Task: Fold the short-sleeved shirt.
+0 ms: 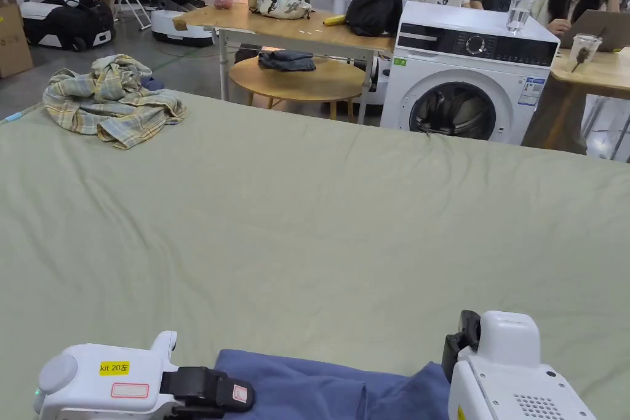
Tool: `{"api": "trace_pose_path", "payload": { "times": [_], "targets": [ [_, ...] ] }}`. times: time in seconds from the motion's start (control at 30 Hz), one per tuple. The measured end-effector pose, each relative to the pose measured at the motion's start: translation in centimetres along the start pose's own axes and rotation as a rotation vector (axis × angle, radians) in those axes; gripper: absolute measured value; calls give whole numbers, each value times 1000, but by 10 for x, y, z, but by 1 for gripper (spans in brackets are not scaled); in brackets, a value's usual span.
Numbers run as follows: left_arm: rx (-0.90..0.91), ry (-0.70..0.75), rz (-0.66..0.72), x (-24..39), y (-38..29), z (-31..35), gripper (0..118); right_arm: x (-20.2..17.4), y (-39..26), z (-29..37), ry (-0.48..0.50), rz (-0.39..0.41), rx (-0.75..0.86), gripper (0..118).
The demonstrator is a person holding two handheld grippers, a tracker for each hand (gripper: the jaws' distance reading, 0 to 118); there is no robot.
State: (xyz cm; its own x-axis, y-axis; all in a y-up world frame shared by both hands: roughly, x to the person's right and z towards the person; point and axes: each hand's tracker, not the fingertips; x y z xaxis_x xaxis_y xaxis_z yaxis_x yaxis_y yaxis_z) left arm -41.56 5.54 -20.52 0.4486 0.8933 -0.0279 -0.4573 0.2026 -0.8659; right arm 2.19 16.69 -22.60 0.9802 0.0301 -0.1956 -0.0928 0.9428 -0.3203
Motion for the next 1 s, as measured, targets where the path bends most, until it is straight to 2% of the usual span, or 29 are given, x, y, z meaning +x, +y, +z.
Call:
{"api": "trace_pose_path", "payload": {
  "times": [0.3,0.37,0.5,0.67,0.77,0.87,1.0],
  "targets": [
    [55,6,-73,34,-9,20,12,8,1,0,-14,7,-4,0],
    [78,17,-134,54,-12,29,12,10,1,0,-17,6,-4,0],
    [109,35,-130,81,-13,53,12,11,2,0,-18,7,-4,0],
    [181,198,-210,118,-10,96,12,10,5,-1,-7,8,-1,0],
    [164,317,-290,141,-6,112,12,6,6,-1,3,10,0,0],
    [146,431,-300,161,-2,115,12,3,7,-1,11,12,2,0],
    [121,487,-334,191,0,99,12,2,6,-2,16,10,0,0]
  ]
}}
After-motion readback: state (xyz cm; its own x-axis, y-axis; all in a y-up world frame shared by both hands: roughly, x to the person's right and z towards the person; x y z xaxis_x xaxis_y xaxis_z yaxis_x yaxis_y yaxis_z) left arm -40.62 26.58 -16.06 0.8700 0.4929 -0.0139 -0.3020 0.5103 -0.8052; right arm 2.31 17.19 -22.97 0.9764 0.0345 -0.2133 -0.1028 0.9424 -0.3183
